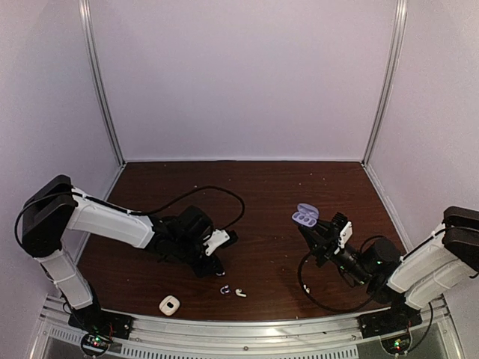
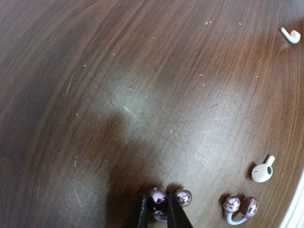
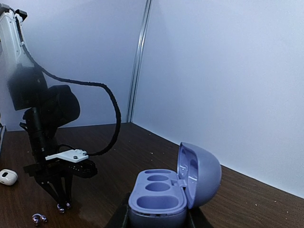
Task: Insert the wireless bluetooth earbuds into the charging case
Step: Pick up the left earbud from the center of the board, then place the left earbud in the left side groove of the charging case.
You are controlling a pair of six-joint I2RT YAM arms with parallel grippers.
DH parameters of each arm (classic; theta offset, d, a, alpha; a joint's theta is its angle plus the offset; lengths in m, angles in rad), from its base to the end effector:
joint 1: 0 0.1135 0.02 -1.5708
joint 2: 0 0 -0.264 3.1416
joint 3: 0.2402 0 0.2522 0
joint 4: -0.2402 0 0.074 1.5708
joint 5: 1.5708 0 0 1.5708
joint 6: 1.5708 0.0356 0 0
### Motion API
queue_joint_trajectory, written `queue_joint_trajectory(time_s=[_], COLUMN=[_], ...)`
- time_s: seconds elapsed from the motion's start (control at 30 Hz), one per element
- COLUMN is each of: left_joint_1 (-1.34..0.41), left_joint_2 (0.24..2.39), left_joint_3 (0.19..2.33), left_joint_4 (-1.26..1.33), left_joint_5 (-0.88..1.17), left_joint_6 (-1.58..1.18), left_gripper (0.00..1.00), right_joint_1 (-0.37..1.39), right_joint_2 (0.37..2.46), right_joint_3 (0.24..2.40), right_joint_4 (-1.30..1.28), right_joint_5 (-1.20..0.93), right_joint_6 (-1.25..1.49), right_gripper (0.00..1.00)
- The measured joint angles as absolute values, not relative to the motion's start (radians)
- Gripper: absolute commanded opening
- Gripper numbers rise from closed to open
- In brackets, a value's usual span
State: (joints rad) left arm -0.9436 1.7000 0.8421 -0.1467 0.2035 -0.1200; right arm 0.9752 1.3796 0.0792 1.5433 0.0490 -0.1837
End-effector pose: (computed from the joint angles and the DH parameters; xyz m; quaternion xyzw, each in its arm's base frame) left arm 0.1808 -0.2617 0.1374 0.4083 0.8640 -0.2250 0.1901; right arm 0.1133 0.1641 0.1790 -0.3212 0.5261 0.2896 0.7323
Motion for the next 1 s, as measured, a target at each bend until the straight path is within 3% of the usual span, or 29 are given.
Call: queue_joint_trajectory(time_s=[0.23, 0.43, 0.8, 1.0], left_joint_1=[-0.944, -0.944, -0.964, -1.005], left_joint_2=[1.700, 1.665, 1.536, 1.528], left_joint_3=[0.846, 0.867, 1.228, 1.319], left_joint_4=[-0.148, -0.180, -0.255, -0.258], left_joint_5=[0.203, 0.196, 0.142, 0.133], left_joint_6=[-0.116, -0.118, -0.148, -0.159], left_gripper=[0.05, 0.03, 0.03, 0.03], right_joint_1=[0.975, 0.975, 0.980, 0.989], right_joint_2=[1.380, 1.396, 1.537, 1.576], right_joint_3=[0.079, 0.079, 0.101, 0.179], right_joint_4=[1.543, 1.543, 1.543, 1.543], right_joint_5=[0.049, 0.044, -0.087, -0.138], right_joint_6=[-0.184, -0.184, -0.239, -0.300], right_gripper=[0.00, 0.00, 0.00, 0.00])
